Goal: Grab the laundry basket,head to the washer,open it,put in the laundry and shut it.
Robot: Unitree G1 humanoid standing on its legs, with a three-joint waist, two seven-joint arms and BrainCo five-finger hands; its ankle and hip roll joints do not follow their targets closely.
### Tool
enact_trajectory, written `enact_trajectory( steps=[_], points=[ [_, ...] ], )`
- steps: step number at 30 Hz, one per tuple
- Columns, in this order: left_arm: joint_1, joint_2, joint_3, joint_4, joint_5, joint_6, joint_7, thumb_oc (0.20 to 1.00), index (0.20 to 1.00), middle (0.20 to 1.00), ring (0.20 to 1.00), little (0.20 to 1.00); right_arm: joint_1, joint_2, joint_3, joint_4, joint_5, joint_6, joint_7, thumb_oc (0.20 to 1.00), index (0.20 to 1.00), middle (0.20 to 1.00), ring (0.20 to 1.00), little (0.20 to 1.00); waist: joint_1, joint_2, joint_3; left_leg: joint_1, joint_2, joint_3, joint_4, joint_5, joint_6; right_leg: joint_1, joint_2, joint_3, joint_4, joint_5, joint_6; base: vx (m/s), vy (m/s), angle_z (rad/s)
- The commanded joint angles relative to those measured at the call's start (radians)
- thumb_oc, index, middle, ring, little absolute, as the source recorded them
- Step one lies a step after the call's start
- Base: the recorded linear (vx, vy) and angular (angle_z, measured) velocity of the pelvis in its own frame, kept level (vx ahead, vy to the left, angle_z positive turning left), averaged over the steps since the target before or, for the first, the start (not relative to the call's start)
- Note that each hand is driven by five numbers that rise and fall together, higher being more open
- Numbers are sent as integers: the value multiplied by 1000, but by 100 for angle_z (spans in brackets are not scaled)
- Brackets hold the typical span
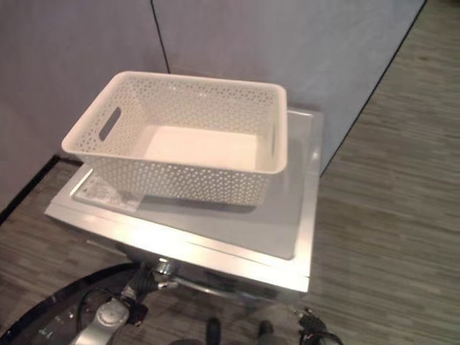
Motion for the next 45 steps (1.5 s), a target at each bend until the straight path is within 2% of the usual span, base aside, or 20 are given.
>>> enact_trajectory(
  steps=[1,11,17,22,30,31,41,45],
  points=[
    [-53,-30,25,-114,15,-50,-23,1000,1000,1000,1000,1000,17,-35,6,17,-23,-10,4,1000,1000,1000,1000,1000,-6,-20,-32,1,72,-58,13,-67,-21,84,-24,-8,-59,5,11,24,-22,7],
    [-37,-42,21,-96,4,-58,-21,1000,1000,1000,1000,1000,47,-24,13,12,-58,-19,-9,1000,1000,1000,1000,1000,-25,-20,-48,31,88,-50,4,-74,-31,104,-21,-13,-68,-1,11,21,-27,2],
    [-23,-54,36,-78,0,-67,4,1000,1000,1000,1000,1000,87,-32,-2,-96,-92,-71,-57,1000,1000,1000,1000,1000,-42,-9,-44,43,94,-36,4,-78,-33,102,-21,-4,-66,-1,14,3,1,-1],
    [-17,-58,46,-56,-2,-70,6,1000,1000,1000,1000,1000,99,-39,-53,-83,-27,-81,-45,1000,1000,1000,1000,1000,-54,-4,-45,51,97,-25,4,-84,-34,102,-22,8,-72,2,16,12,4,-6],
    [-11,-66,34,-40,-6,-73,5,1000,1000,1000,1000,1000,91,-36,-56,-66,9,-88,-35,1000,1000,1000,1000,1000,-54,-4,-48,60,99,-17,4,-90,-36,109,-23,15,-80,4,18,7,4,-4],
    [-89,-118,-44,277,-51,-64,-2,1000,1000,1000,1000,1000,51,-89,-83,22,5,-82,-82,1000,1000,1000,1000,1000,-76,10,-24,41,134,44,77,-109,-59,47,2,-115,-6,-6,-3,0,0,0],
    [-86,-128,-62,295,-44,-62,-1,1000,1000,1000,1000,1000,47,-99,-80,21,10,-92,-90,1000,1000,1000,1000,1000,-78,22,-32,58,156,23,44,-79,-86,80,21,-131,-29,-26,-20,16,-65,6],
    [-98,-129,-69,299,-55,-63,5,1000,1000,1000,1000,1000,15,-104,-66,21,17,-101,-97,1000,1000,1000,1000,1000,-70,26,-21,25,172,16,16,-25,-106,73,42,-144,-76,-15,-27,-109,-91,6]
  ],
)
